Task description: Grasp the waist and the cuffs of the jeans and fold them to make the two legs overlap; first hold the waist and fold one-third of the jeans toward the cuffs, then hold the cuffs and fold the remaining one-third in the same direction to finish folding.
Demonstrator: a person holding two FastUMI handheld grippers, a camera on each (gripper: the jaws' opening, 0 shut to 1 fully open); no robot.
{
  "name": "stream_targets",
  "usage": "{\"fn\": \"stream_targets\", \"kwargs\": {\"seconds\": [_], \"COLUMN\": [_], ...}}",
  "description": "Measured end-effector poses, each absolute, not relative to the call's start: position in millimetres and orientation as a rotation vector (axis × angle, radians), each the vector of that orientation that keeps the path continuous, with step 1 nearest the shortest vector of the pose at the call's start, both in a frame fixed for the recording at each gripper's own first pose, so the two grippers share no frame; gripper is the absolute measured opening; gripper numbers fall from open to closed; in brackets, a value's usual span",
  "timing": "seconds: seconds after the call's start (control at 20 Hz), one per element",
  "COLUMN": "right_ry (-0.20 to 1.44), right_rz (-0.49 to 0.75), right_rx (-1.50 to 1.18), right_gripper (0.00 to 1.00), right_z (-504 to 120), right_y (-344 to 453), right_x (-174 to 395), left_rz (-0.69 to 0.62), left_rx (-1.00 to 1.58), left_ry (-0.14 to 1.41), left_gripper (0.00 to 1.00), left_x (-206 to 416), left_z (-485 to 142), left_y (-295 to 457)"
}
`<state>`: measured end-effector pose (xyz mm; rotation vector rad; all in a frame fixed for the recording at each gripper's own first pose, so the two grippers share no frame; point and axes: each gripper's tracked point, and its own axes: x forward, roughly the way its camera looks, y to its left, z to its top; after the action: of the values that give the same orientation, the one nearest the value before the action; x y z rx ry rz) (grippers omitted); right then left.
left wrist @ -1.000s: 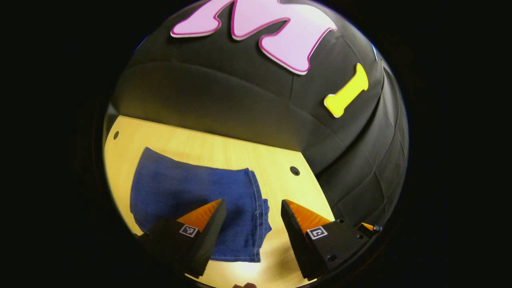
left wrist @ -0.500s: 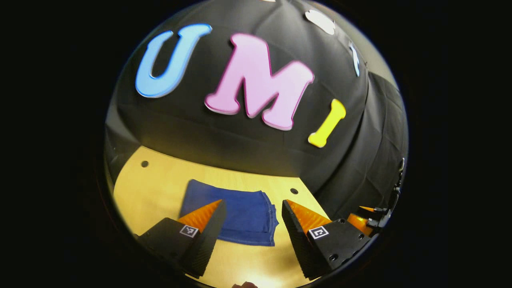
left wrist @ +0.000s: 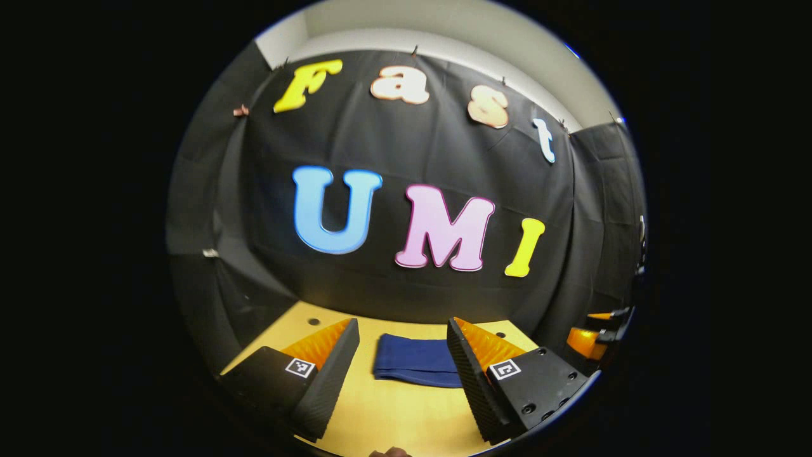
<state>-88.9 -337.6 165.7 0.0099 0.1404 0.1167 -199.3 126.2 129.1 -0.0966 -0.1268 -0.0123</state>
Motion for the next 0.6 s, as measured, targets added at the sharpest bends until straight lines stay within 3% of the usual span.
{"fn": "stream_targets", "kwargs": {"seconds": [0.25,0.6], "right_ry": [0.105,0.074], "right_rz": [0.208,0.308], "right_rx": [-0.031,-0.074], "right_gripper": [0.97,0.97], "right_z": [180,210], "right_y": [-294,-300], "right_x": [-133,-119], "left_rz": [-0.026,0.059], "left_rx": [-0.089,-0.092], "left_ry": [-0.179,-0.195], "left_gripper": [0.81,0.81], "left_x": [-257,-250], "left_z": [137,151], "left_y": [125,128]}}
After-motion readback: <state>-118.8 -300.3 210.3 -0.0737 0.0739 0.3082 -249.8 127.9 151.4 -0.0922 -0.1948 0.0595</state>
